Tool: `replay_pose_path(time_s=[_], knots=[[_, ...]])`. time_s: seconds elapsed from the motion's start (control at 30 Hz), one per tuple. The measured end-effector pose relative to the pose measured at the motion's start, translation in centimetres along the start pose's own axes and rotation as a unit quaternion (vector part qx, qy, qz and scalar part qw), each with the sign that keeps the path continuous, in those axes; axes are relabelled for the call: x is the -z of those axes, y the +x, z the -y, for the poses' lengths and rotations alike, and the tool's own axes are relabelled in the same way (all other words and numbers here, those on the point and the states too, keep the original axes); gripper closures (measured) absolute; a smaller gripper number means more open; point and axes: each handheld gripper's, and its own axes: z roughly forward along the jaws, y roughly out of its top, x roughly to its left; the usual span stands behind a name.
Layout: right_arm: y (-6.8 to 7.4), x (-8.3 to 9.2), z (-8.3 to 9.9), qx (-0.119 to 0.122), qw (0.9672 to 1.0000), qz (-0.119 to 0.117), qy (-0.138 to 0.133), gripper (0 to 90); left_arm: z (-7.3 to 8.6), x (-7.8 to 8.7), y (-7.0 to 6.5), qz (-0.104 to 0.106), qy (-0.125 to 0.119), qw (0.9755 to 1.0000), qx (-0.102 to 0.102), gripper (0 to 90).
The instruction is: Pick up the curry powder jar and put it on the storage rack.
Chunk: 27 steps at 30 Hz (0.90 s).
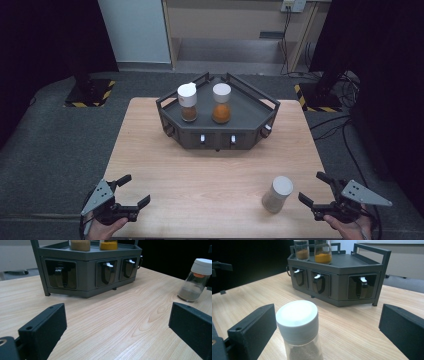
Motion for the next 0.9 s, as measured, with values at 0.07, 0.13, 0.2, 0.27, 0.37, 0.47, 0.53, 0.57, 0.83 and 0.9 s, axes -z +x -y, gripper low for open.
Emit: replay_pose_path(time_s=[0.07, 0.13, 0.2, 0.27, 0.37, 0.47, 0.53, 0.57, 0.83, 0.9], knots=[[0.0, 0.0, 0.3, -0.001, 1.0000, -0.001, 0.000, 2.1, 0.0, 0.0, 0.0, 0.000, -0.001, 1.0000, 0.001, 0.8], [0.1, 0.1, 0.6, -0.001, 1.0000, 0.000, 0.000, 2.1, 0.0, 0.1, 0.1, 0.001, -0.001, 1.0000, 0.001, 0.8], [0.3, 0.2, 0.9, -0.002, 1.0000, 0.003, 0.001, 2.1, 0.0, 0.1, 0.1, 0.001, -0.002, 1.0000, 0.001, 0.8], [0.4, 0.2, 1.3, -0.005, 1.0000, 0.006, -0.003, 2.2, 0.1, 0.2, 0.1, 0.000, -0.003, 1.0000, 0.001, 0.8], [0.7, 0.4, 1.8, -0.005, 0.9999, 0.013, -0.006, 2.3, 0.1, 0.3, 0.0, -0.002, -0.005, 1.0000, 0.001, 0.8], [0.8, 0.4, 1.9, -0.003, 0.9999, 0.017, -0.001, 2.3, 0.1, 0.3, 0.0, -0.002, -0.006, 1.0000, 0.001, 0.8], [0.9, 0.5, 2.2, -0.006, 0.9998, 0.020, 0.000, 2.3, 0.1, 0.4, 0.0, -0.003, -0.006, 1.0000, 0.001, 0.8], [1.0, 0.7, 2.5, -0.010, 0.9997, 0.022, 0.000, 2.3, 0.1, 0.4, 0.0, -0.003, -0.006, 1.0000, 0.000, 0.9], [1.7, 1.0, 3.4, -0.014, 0.9995, 0.029, 0.005, 2.6, 0.1, 0.4, 0.0, -0.002, -0.007, 1.0000, 0.001, 0.8], [2.1, 1.1, 3.6, -0.010, 0.9993, 0.035, 0.003, 3.1, 0.1, 0.4, 0.0, -0.002, -0.008, 1.0000, -0.001, 0.8]])
